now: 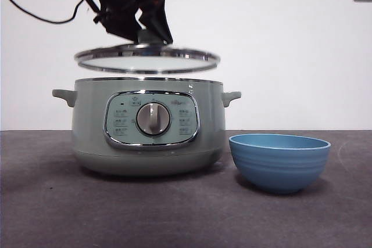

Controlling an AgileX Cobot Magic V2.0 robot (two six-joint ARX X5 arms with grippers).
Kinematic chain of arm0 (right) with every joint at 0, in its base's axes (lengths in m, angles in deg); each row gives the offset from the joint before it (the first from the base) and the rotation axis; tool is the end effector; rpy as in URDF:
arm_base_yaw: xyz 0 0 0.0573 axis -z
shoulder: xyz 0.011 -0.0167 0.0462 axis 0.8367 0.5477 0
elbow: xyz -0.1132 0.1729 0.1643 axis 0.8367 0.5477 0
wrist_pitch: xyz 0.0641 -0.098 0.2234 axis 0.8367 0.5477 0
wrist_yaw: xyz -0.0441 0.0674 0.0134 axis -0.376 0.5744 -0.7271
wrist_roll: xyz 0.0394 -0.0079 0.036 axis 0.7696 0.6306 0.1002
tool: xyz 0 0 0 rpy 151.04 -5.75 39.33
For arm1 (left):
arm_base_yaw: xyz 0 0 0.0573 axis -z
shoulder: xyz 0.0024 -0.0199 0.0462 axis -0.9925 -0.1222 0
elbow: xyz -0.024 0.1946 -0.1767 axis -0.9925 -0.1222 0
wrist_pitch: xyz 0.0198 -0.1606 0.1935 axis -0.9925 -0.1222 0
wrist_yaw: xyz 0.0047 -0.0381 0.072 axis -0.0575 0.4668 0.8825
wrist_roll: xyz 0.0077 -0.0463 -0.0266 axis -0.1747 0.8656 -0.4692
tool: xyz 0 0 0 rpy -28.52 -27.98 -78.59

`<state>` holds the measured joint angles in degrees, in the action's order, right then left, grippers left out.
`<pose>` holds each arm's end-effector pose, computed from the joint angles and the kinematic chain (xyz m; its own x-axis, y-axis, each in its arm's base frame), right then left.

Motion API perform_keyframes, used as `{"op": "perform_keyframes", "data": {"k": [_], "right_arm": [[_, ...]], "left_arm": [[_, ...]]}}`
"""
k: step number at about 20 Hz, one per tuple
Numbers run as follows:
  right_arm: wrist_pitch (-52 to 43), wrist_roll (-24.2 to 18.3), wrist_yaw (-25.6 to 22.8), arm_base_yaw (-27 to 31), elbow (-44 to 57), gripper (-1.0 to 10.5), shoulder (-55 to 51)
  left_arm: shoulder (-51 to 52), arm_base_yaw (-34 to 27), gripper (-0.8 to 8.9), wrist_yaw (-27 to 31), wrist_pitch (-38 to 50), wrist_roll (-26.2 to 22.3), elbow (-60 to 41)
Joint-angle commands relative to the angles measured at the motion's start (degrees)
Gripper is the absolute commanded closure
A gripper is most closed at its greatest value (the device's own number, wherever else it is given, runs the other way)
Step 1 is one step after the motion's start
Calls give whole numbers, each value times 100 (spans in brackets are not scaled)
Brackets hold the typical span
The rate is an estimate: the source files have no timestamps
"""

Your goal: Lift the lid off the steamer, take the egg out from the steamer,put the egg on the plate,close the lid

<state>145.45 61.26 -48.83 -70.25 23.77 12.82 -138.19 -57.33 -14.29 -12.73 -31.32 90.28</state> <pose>0.1391 0.0494 0.3536 0.4482 0.6639 -0.5986 -0.6846 0.6855 0.2477 0.3416 -0.1699 0.3237 0.6688 -0.5216 -0.5298 0.6022 0.7980 -0.0255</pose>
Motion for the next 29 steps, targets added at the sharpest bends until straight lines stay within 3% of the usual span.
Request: {"op": "perform_keyframes", "data": {"k": [1, 6, 11, 17, 23, 29], "right_arm": [[-136, 42, -11, -7, -20, 380, 7], [-544, 157, -11, -7, -20, 380, 37], [-1290, 560, -9, -28, -20, 380, 326], [-2649, 1121, -105, -643, -22, 380, 1314], [-3082, 1134, -1344, -1661, -800, 380, 2785], [-2970, 1043, -2015, -2334, -2520, 383, 4527]], "left_arm": [[267, -2, 822, -28, 15, 44, 286], [627, -4, 822, -20, -120, 46, 411], [1344, -26, 822, -9, -450, 59, 417], [2627, -24, 822, 295, -1263, 59, 417], [3773, -24, 822, 750, -2280, 46, 417], [4529, -24, 822, 1169, -3067, 46, 417]]}}
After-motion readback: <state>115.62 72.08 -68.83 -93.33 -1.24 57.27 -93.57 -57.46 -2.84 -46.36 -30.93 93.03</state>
